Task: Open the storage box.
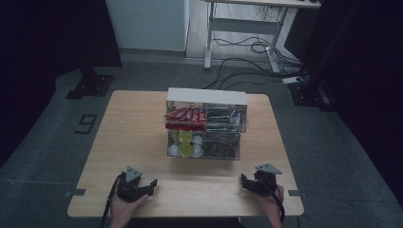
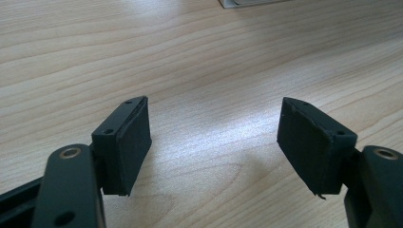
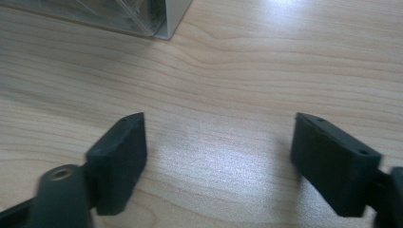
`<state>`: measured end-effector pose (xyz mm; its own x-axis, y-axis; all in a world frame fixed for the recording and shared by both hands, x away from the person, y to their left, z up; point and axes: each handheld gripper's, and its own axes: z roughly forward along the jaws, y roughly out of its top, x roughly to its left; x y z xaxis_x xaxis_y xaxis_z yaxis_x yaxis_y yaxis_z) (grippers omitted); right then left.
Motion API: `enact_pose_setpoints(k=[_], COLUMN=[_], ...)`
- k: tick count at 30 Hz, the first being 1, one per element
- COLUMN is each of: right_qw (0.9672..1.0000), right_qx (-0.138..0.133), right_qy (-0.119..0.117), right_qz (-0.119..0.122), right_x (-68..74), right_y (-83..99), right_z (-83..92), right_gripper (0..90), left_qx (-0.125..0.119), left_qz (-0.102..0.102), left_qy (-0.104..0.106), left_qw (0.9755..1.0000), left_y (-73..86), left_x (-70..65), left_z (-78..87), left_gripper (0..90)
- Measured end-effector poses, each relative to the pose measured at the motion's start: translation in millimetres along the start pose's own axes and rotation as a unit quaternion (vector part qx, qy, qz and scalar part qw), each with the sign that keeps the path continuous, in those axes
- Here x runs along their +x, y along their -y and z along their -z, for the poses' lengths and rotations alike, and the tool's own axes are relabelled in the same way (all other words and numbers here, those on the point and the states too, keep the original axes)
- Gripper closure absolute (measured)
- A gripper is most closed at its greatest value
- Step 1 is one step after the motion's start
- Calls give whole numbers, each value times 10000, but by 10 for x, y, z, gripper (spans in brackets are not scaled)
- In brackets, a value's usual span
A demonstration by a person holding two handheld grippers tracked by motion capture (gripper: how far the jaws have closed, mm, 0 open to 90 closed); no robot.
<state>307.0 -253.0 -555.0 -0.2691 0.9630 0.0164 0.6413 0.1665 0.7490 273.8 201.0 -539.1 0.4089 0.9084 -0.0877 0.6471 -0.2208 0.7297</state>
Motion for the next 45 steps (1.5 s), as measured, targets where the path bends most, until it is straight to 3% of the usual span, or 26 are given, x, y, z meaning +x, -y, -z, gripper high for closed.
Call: enact_pose_setpoints(k=[7, 16, 21, 27, 38, 45], right_qw=[9998, 9997, 9978, 9966, 9926, 9909], right_qx=[-141, -120, -286, -377, -751, -868], right_qy=[-58, -186, -389, -498, -676, -826], right_qz=[-117, -131, -459, -536, -667, -607], right_x=[-55, -82, -233, -264, -271, -150], right_y=[18, 14, 5, 7, -67, -134], right_z=[33, 49, 150, 184, 377, 432], right_gripper=[355, 380, 414, 444, 555, 631], left_qx=[45, 13, 15, 105, 97, 101], left_qz=[3, 110, 120, 75, 80, 65], left_qy=[35, 83, 104, 150, 131, 147], left_qw=[10000, 9999, 9999, 9998, 9998, 9998], left_y=[12, 11, 14, 36, 35, 31], left_x=[-2, 46, 43, -2, 6, -4], left_z=[-10, 6, -2, -52, -53, -54], left_gripper=[272, 273, 273, 273, 273, 273])
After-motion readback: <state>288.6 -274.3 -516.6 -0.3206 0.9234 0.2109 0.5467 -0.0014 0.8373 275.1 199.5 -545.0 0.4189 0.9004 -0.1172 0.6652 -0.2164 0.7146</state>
